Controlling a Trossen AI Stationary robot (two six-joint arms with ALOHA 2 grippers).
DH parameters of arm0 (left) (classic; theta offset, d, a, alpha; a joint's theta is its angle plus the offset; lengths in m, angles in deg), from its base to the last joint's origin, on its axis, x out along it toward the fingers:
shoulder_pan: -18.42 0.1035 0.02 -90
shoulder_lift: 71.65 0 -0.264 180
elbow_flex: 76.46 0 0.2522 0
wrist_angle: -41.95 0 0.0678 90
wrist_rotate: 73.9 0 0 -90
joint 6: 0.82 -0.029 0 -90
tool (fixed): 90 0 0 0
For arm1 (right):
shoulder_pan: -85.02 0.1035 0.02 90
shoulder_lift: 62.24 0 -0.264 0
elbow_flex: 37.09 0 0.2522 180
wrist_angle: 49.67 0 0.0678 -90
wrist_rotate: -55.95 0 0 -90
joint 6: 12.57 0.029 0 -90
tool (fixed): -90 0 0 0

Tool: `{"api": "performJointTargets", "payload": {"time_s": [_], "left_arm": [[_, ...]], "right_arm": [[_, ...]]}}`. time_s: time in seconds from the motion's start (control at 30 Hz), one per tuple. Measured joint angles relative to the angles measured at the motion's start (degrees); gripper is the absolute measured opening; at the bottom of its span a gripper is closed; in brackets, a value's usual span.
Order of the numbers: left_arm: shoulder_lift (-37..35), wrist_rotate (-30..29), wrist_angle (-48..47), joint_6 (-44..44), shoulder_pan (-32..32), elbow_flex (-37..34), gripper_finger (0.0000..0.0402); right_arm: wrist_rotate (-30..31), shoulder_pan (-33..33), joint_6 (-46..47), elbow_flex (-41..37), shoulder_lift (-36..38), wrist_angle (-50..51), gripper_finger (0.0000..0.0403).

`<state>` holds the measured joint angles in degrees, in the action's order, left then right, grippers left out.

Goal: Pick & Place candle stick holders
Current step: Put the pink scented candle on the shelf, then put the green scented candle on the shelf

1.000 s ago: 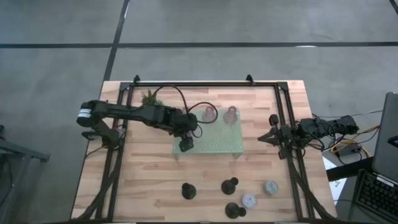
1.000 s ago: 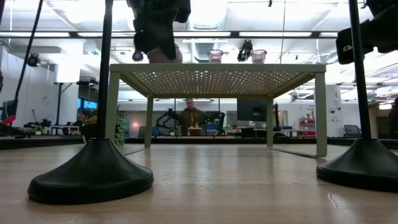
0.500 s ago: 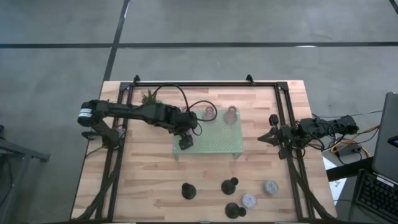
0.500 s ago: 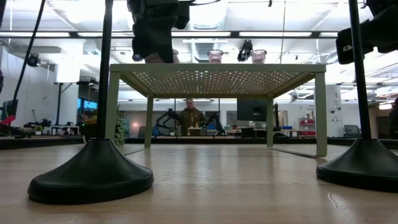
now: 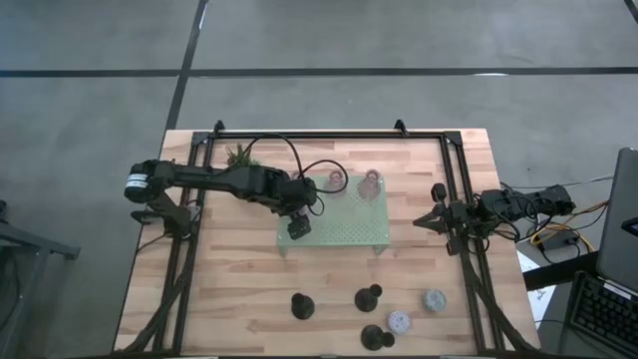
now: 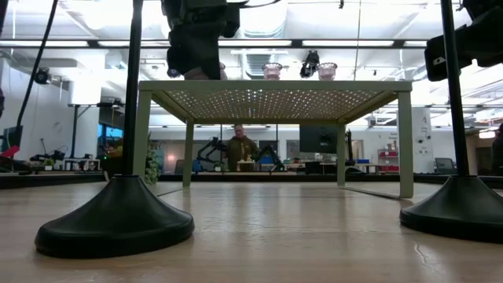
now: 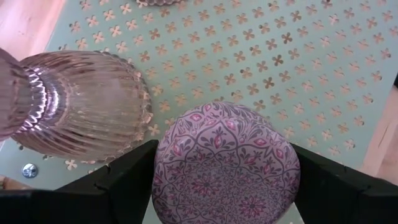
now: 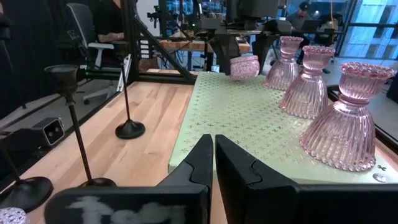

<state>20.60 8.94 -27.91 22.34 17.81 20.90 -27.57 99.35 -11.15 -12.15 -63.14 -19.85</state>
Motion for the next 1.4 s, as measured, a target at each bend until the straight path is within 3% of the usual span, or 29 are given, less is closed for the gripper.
{"api": "performJointTargets", "payload": {"time_s": [0.5, 1.23, 1.4], "left_arm": [[0.0, -2.0, 0.5, -0.4, 0.0, 0.0, 0.0360], [-4.5, -0.1, -0.4, -0.9, 0.0, 0.0, 0.0362], [-6.3, 2.5, -0.5, 3.0, 0.0, 0.0, 0.0360]], "right_arm": [[0.0, 0.0, -0.1, 0.0, 0.0, 0.0, 0.0013], [0.0, 0.0, 0.0, 0.0, 0.0, 0.0, 0.0013], [0.0, 0.0, 0.0, 0.0, 0.0, 0.0, 0.0013]]}}
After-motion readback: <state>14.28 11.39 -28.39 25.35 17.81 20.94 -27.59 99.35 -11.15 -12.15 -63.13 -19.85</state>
